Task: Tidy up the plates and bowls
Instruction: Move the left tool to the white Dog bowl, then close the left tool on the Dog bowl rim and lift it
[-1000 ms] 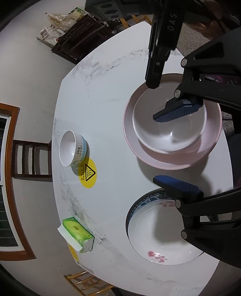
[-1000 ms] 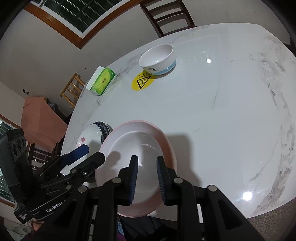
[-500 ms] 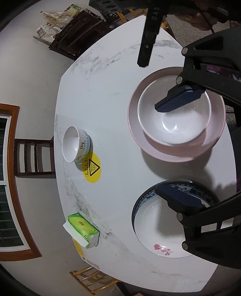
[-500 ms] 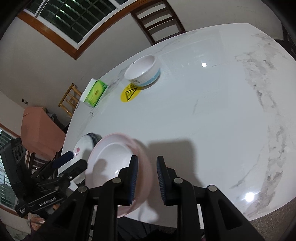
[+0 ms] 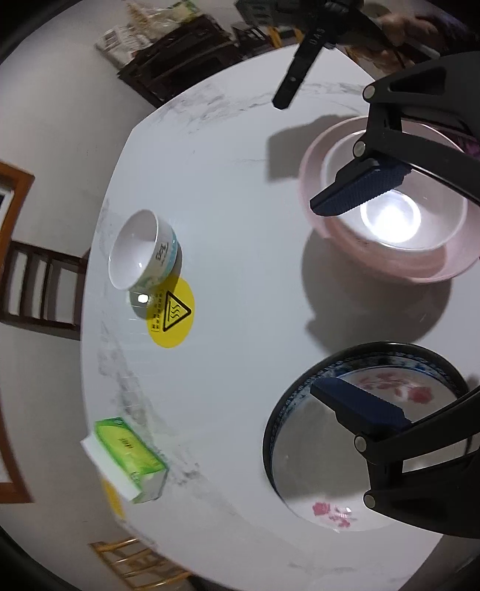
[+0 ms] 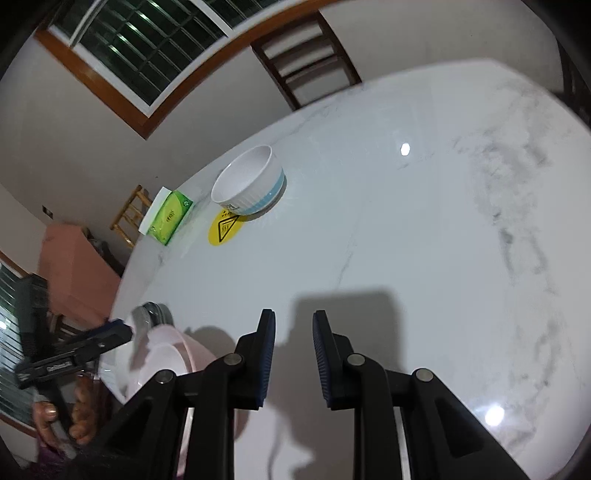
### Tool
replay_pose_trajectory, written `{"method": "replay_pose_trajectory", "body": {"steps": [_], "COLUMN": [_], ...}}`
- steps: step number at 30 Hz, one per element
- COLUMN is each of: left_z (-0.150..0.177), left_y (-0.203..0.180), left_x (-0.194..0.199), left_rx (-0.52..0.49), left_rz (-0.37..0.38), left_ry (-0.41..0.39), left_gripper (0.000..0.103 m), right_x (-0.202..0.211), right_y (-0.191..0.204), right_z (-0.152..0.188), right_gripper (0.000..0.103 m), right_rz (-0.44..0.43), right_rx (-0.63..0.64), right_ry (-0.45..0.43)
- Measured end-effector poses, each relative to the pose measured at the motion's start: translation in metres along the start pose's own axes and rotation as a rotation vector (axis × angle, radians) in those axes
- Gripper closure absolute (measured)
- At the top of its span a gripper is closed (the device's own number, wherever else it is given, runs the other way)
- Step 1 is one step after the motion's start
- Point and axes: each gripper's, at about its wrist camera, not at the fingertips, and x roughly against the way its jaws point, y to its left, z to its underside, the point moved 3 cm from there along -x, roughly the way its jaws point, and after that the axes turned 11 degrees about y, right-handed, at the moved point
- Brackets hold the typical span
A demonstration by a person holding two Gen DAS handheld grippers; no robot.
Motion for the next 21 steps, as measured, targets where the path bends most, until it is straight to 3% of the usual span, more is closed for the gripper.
{"method": "replay_pose_trajectory", "body": {"steps": [2,6,8,21], "left_z": [-0.013,-0.042,-0.055,-0.137], "left_y": [0.004,0.011,0.014,0.027], "left_x": [-0.006,-0.018,-0.022,-0.059], "left_rx": [0.023,0.059,0.074,0.131], "left_rz": [0.036,0.096,0.084,0.184], "left_ry": [0.033,0.088,0.093,0.136], "left_gripper": [0.017,0.016,0.016,0.016], "right_x": [-0.003,-0.007,-0.010,-0.049], "right_y": [-0.002,0.008,0.015,0.036], "right_z": [-0.016,-0.048,-0.067,-0.149], "right_gripper": [0.081,0.081,0.081,0.077], "right_rz": [-0.037,-0.026,-0.017,-0.032], "right_rx": [-0.024,0.000,0.021,0.032], "right_ry": [0.006,0.017,0.017,0.077]}}
